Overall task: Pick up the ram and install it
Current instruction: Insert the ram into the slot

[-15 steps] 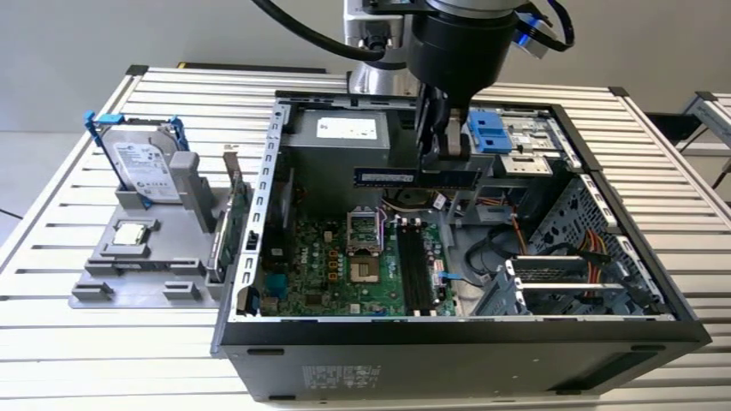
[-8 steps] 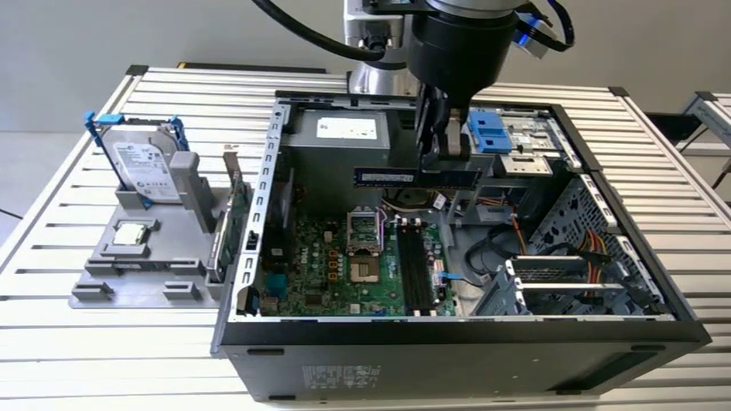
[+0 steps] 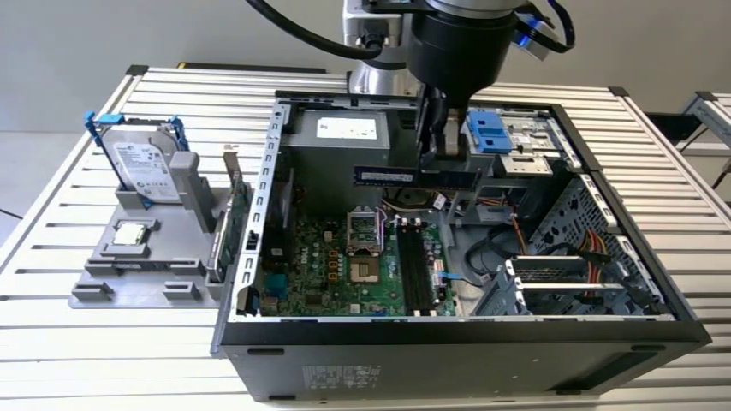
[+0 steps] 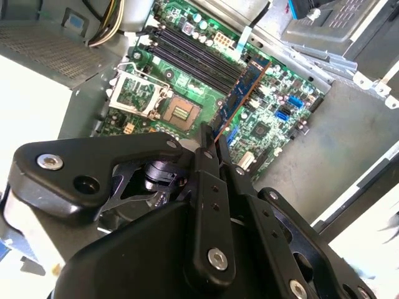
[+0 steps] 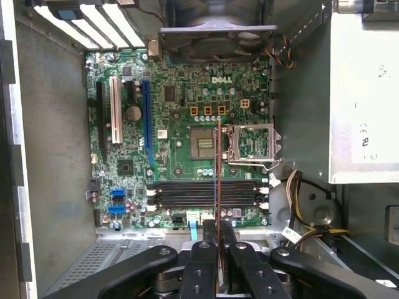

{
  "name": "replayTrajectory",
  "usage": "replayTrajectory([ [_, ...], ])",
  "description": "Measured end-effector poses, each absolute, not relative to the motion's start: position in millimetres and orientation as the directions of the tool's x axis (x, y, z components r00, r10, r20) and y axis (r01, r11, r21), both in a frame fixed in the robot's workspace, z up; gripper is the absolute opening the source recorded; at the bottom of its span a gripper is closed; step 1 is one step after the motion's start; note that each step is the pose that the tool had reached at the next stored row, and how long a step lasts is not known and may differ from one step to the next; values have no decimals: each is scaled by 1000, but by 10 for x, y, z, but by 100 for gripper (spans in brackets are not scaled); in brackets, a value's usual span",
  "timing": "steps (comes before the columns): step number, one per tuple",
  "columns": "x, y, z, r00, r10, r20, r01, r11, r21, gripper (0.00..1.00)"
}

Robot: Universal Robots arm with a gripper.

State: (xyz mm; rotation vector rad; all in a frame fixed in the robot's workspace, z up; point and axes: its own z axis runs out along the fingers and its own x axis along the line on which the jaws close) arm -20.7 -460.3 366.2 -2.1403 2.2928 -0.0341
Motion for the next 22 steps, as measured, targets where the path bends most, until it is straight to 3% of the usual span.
replayTrajectory([
  [22, -206, -4602, 3659, -332, -943, 11, -943, 331, -19, 0],
])
